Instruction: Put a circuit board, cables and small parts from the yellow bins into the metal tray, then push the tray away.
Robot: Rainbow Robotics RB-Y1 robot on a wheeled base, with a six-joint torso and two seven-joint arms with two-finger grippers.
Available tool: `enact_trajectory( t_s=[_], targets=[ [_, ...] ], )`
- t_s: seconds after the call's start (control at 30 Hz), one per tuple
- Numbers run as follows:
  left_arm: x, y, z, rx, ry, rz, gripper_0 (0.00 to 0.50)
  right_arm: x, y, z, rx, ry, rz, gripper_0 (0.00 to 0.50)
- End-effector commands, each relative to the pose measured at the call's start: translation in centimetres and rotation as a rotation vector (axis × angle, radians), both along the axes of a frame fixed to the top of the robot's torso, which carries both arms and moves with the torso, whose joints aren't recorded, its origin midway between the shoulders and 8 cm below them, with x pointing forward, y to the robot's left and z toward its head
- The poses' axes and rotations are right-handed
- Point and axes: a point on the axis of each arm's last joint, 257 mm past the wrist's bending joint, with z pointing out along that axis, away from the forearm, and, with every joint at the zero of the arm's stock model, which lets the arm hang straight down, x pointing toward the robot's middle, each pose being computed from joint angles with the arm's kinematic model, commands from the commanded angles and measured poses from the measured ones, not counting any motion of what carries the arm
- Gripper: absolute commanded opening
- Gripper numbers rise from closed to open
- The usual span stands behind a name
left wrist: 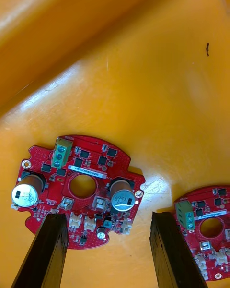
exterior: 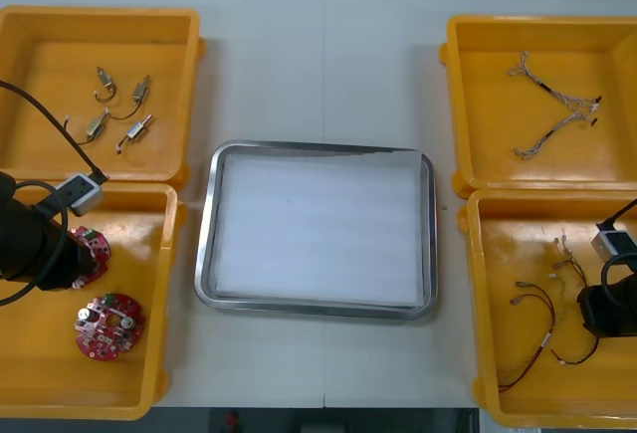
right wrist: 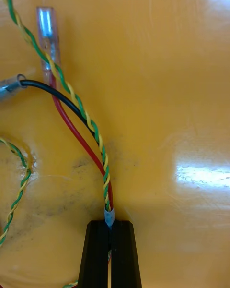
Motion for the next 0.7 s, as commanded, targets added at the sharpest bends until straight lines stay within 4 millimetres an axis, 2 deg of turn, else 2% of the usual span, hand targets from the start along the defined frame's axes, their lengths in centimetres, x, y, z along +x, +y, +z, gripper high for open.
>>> enact_trajectory(
  t_s=[0.03,0.37,0.53,0.7],
  targets=[
    [0.7,-1.9,0.5,0.001,-0.022,-0.099,0.500,0.3,0.7,1.6,-0.022,-0.023,0.068,0.000],
    [1.3,-2.6,-0.2,0.044,-0.036,-0.156,0.500,0.4,1.0,7.6,-0.063,-0.047,0.099,0.000],
    [1.5,-2.4,-0.6,0.041,-0.041,-0.158,0.500,0.3,1.6,11.1,-0.086,-0.064,0.128,0.000],
    [1.4,-2.1,-1.1,0.050,-0.033,-0.156,0.500,0.0,2.7,13.8,-0.066,-0.055,0.158,0.000]
  ],
)
